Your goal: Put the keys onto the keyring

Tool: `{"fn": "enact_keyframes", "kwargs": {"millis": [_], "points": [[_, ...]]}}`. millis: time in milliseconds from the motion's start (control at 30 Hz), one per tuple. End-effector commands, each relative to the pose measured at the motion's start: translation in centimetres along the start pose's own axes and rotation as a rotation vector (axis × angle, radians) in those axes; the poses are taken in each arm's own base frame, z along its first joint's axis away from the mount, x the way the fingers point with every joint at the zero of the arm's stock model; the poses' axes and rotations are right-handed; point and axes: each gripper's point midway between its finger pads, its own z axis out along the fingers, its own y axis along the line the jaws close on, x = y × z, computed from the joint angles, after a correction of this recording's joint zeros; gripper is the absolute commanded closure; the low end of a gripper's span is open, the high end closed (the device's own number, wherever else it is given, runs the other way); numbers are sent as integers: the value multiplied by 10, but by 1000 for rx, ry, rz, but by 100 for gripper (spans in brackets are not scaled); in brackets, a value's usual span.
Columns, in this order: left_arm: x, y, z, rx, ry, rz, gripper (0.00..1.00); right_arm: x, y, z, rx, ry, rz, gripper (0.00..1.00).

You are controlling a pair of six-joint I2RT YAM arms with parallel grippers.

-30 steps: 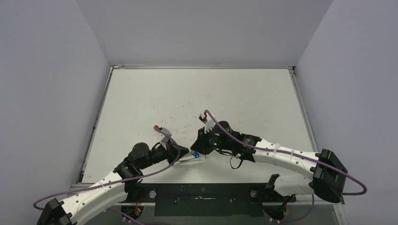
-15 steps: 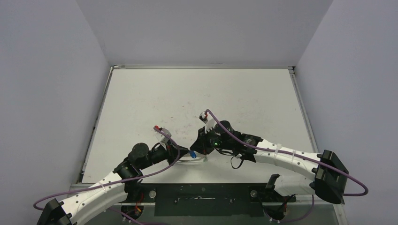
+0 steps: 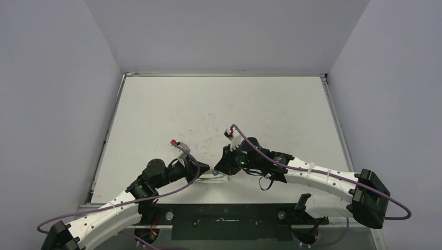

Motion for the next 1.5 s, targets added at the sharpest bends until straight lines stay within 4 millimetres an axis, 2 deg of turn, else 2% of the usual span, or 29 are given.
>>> {"fn": "enact_keyframes", "kwargs": {"millis": [0,533,967,1100,1467], "points": [[-23,-8,2,34,-84,31,100,-9,11,9,-47,-42,5,100],[-23,-8,1,32,-87,31,100,-16,19,16,-74,-53,2,100],[-24,-8,1,33,-89,29,100,-11,-3,16,41,-47,18,100],[-25,-8,1,30,-92,31,100,-3,-8,17,64,-15,34,100],[-25,-7,1,25,-93,31,100,-6,3,13,7,-20,29,91]]}}
